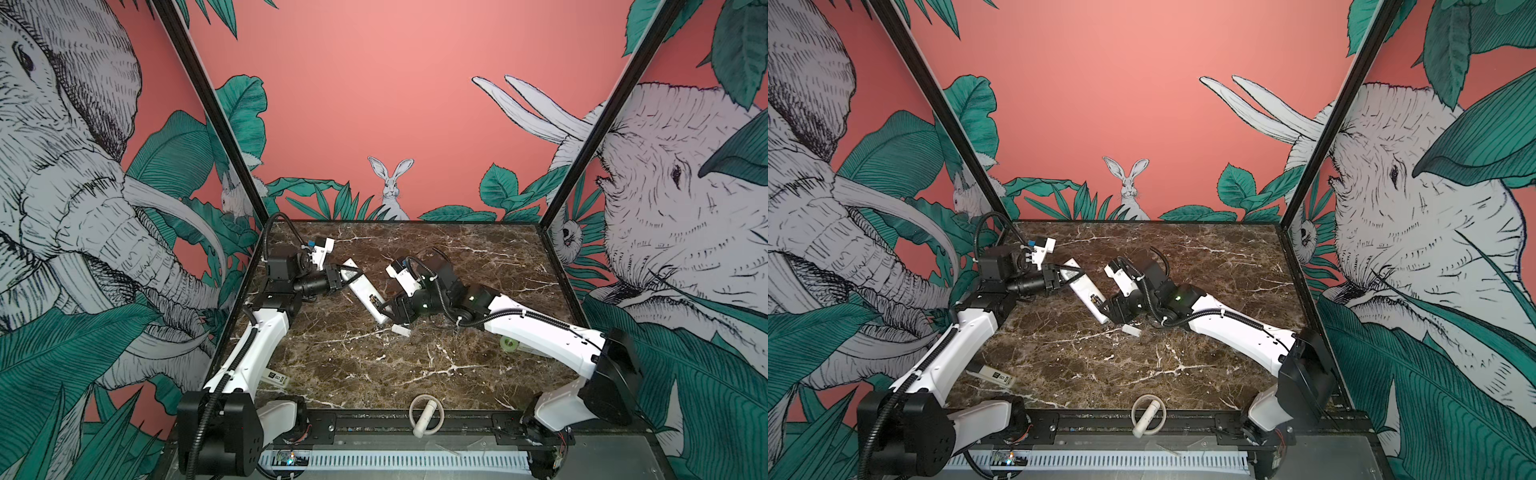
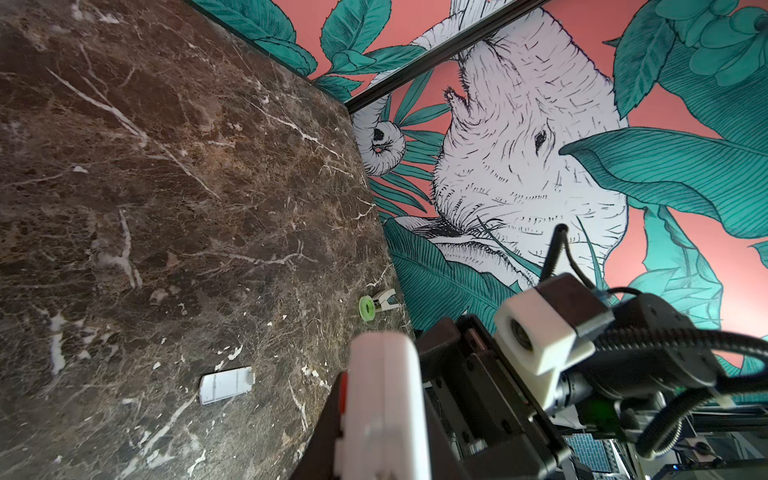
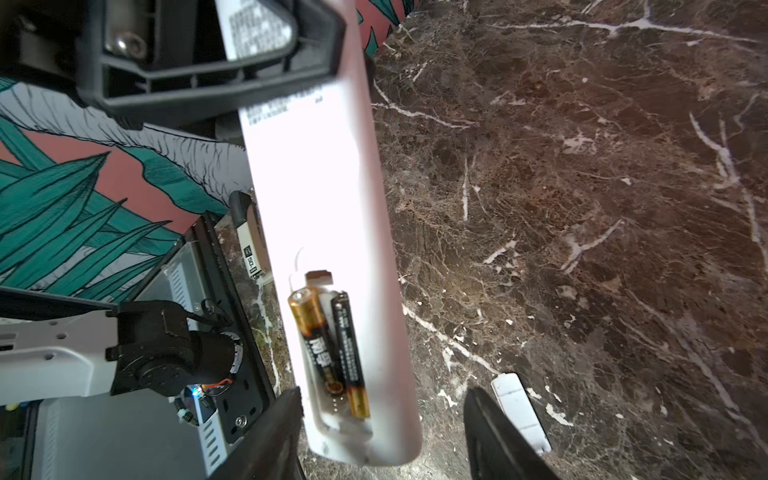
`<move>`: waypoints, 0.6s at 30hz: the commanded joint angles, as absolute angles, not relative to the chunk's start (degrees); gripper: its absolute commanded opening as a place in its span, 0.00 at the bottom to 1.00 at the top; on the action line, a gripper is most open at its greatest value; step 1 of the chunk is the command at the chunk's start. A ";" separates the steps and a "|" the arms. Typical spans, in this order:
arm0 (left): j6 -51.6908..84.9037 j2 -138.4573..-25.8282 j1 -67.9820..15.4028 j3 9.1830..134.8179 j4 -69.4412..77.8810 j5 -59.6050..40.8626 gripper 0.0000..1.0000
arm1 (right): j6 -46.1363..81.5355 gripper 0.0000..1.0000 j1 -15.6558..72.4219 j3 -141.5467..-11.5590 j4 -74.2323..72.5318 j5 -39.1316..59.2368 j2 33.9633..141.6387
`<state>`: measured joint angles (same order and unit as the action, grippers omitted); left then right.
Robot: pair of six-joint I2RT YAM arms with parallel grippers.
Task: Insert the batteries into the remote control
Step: 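Open the right gripper and lift it away from the remote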
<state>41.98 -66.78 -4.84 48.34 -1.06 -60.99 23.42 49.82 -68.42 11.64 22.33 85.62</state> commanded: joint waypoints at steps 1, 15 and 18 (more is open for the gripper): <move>41.94 -64.20 -5.18 47.71 1.92 -63.16 0.00 | 30.38 0.67 47.24 -66.32 1.46 31.32 83.61; 43.00 -63.57 -5.12 47.36 2.95 -63.74 0.00 | 41.28 0.73 44.03 -64.98 -13.12 42.15 88.89; 43.06 -63.46 -5.23 47.40 2.81 -63.66 0.00 | 42.38 0.73 44.04 -65.09 -14.33 42.78 90.18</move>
